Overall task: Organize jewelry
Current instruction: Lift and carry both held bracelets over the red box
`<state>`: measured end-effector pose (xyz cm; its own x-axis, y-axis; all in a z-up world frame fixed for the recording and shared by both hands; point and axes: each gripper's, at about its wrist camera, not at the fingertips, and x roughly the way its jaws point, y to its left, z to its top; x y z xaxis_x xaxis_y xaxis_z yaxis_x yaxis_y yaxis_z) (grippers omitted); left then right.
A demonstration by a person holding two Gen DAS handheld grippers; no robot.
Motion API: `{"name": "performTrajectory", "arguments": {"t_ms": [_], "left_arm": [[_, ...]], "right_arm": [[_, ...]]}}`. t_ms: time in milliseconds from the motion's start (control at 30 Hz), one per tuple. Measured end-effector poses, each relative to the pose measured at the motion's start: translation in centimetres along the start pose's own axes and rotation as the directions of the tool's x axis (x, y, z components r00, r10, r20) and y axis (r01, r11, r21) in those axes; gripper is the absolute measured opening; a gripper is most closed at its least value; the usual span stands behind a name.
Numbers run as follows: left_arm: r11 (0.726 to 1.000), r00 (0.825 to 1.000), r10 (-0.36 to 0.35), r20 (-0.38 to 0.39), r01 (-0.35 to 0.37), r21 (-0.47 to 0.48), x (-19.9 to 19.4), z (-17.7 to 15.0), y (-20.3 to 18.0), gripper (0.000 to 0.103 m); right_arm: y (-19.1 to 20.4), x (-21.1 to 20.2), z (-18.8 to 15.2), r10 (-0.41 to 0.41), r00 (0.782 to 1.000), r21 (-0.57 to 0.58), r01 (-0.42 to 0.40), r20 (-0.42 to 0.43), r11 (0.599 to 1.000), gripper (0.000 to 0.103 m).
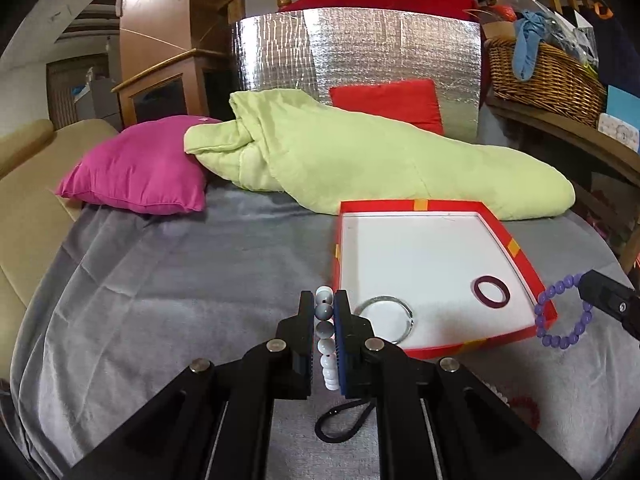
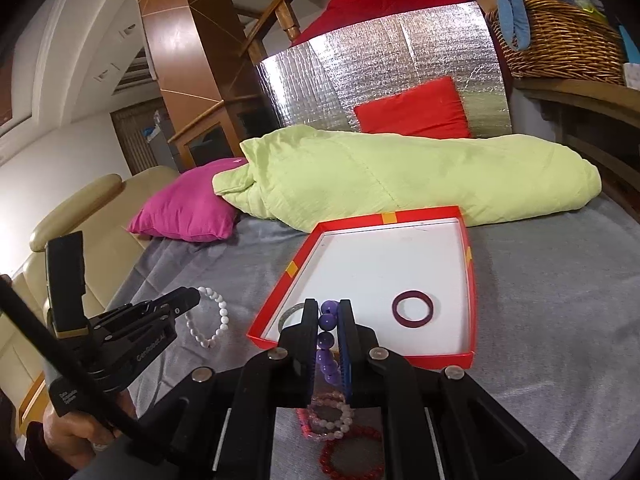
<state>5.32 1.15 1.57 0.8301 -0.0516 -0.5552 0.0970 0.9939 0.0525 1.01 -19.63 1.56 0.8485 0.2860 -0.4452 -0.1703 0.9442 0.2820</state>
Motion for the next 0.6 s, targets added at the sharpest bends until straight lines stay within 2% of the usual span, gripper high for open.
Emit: {"name": "performTrajectory", "arguments": {"t_ms": [600], "left_arm": [[0.999,0.999,0.041,0.013,-0.041,-0.021,0.3,0.5,1.5,0.01]], "right_arm": [[0.7,1.8,0.0,0.024,1.0,-0.003,-0.024,-0.005,1.0,0.01]]}}
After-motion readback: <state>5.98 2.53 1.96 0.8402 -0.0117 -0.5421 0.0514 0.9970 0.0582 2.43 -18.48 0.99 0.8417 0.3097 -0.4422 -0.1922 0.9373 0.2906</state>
